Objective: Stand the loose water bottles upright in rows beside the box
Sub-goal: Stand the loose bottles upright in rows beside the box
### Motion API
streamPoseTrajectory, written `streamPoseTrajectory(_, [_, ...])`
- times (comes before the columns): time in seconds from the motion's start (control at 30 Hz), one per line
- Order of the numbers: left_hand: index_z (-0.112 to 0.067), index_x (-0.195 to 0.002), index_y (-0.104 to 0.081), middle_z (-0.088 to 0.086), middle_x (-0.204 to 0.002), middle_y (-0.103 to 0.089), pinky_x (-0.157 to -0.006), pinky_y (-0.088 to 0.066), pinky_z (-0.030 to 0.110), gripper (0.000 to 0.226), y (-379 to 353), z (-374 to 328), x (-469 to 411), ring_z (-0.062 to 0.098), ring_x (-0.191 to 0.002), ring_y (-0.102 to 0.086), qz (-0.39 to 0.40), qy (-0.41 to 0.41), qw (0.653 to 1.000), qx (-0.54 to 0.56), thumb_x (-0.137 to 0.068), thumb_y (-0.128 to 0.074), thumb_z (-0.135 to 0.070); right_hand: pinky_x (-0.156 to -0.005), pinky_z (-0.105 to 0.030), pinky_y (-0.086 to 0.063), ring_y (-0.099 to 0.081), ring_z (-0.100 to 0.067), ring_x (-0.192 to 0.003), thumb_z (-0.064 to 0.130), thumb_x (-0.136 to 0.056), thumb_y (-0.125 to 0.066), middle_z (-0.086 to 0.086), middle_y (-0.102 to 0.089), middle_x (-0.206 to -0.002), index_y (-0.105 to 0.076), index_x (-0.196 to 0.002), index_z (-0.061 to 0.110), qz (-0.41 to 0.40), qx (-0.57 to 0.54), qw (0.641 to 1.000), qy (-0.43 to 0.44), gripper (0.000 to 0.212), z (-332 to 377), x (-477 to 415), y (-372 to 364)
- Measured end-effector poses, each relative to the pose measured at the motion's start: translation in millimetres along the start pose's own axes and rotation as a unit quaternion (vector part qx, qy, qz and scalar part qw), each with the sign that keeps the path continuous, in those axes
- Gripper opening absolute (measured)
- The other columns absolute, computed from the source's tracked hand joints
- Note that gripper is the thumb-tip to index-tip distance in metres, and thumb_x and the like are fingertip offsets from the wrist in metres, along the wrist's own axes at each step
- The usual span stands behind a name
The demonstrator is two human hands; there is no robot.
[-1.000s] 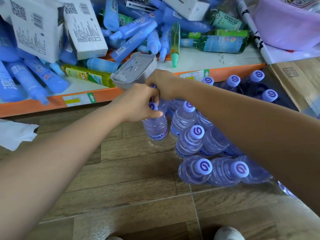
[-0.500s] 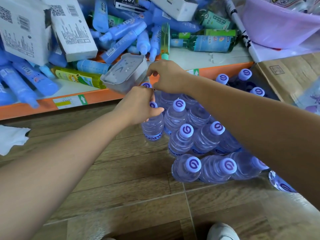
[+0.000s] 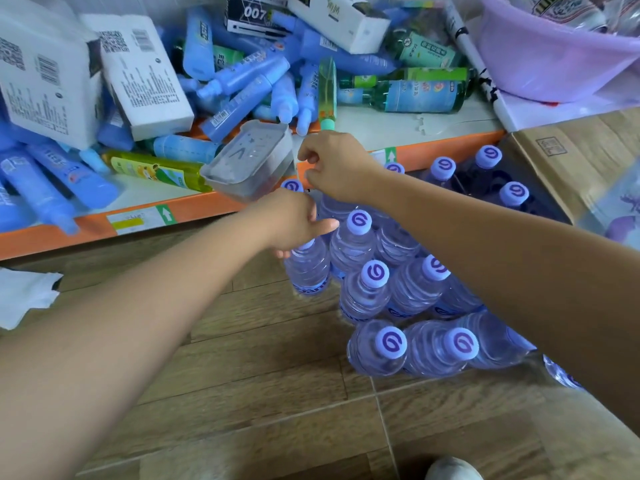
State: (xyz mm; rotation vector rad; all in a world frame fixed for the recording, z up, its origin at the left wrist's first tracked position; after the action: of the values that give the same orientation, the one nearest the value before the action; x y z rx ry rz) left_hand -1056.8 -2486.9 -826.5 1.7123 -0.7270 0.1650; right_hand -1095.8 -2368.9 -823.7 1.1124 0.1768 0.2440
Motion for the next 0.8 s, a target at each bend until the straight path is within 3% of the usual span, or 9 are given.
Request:
streamPoseTrajectory(0.1, [-0.003,-0.088,-0.057,0.007,-0.064,-0.062,-0.069,-0.048,0.031,0.043,27.5,-5.7,-2.9,0.032,-0.076,-0.067,0.0,-0.029,0.997,-0.065,-0.093,-0.045,-0.045,-0.091,-0.037,-0.045,-0.054,-0.03,-0.109,0.016,-0.088,-0.054,-0.014,-0.056,-0.122,-0.057,-0.121,0.007,-0.018,-0.002,0.999,-0.047,0.034,-7.2,8.8,9.6])
streamPoseTrajectory(0.17, [-0.01,-0.088,-0.055,0.013,-0.084,-0.063,-0.068,-0.04,0.031,0.03,41.5,-10.4,-3.3,0.035,-0.093,-0.061,-0.089,-0.056,0.988,-0.11,-0.093,-0.045,-0.038,-0.099,-0.039,-0.043,-0.048,-0.029,-0.123,0.024,-0.092,-0.052,-0.011,-0.049,-0.135,-0.049,-0.131,0.01,0.004,0.031,0.997,-0.071,0.041,-13.1,20.4,18.3])
streamPoseTrajectory(0.27, [-0.011,-0.11,-0.056,0.018,-0.113,-0.06,-0.076,-0.042,0.038,0.027,45.2,-25.6,1.0,0.037,-0.106,-0.055,-0.188,-0.067,0.977,-0.072,-0.094,-0.043,-0.029,-0.116,-0.038,-0.02,-0.018,-0.023,-0.147,0.036,-0.097,-0.045,-0.006,-0.026,-0.155,-0.031,-0.146,0.013,0.058,0.089,0.988,-0.109,0.056,-21.4,45.0,32.3])
streamPoseTrajectory(0.33, [-0.01,-0.126,-0.046,0.019,-0.128,-0.051,-0.093,-0.04,0.043,0.038,40.8,-38.4,4.7,0.037,-0.12,-0.046,-0.177,-0.069,0.981,-0.037,-0.095,-0.043,-0.032,-0.12,-0.039,-0.009,-0.006,-0.023,-0.149,0.042,-0.098,-0.04,-0.005,-0.016,-0.159,-0.022,-0.15,0.013,0.088,0.109,0.98,-0.144,0.062,-28.9,63.5,43.8])
streamPoseTrajectory(0.47, [-0.021,-0.15,-0.009,0.008,-0.159,-0.008,-0.119,-0.011,0.045,0.065,23.0,-64.8,-4.1,0.029,-0.147,-0.009,-0.123,-0.072,0.988,-0.066,-0.096,-0.034,-0.047,-0.122,-0.04,-0.005,0.003,-0.021,-0.15,0.049,-0.098,-0.033,-0.003,-0.004,-0.162,-0.008,-0.153,0.013,0.137,0.159,0.963,-0.167,0.07,-59.4,91.5,51.6])
streamPoseTrajectory(0.63, [-0.027,-0.149,0.007,0.004,-0.16,0.006,-0.121,-0.001,0.046,0.068,-2.8,-95.4,-23.2,0.025,-0.148,0.004,-0.109,-0.048,0.987,-0.107,-0.095,-0.024,-0.054,-0.122,-0.042,-0.005,0.003,-0.023,-0.15,0.052,-0.098,-0.03,-0.005,-0.003,-0.161,-0.011,-0.152,0.015,0.103,0.157,0.975,-0.123,0.069,-103.5,111.5,47.2])
streamPoseTrajectory(0.8, [-0.029,-0.149,0.006,0.002,-0.16,0.004,-0.12,-0.006,0.047,0.067,-14.6,-125.3,-12.0,0.024,-0.148,0.0,-0.114,0.032,0.992,-0.048,-0.095,-0.026,-0.053,-0.122,-0.043,-0.005,0.004,-0.025,-0.15,0.052,-0.098,-0.029,-0.007,-0.001,-0.162,-0.009,-0.152,0.014,0.134,0.129,0.98,-0.064,0.07,-128.9,124.0,61.1])
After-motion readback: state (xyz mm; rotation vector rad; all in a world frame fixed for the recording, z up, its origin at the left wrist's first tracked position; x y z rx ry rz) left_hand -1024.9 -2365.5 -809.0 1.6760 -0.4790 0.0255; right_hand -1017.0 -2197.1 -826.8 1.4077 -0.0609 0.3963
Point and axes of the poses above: each hand's wrist, its own x-axis away from the middle knuckle, its own y-axis out of the back of the hand, z = x × y, the point moved 1 cm from there along -x, towards the middle knuckle
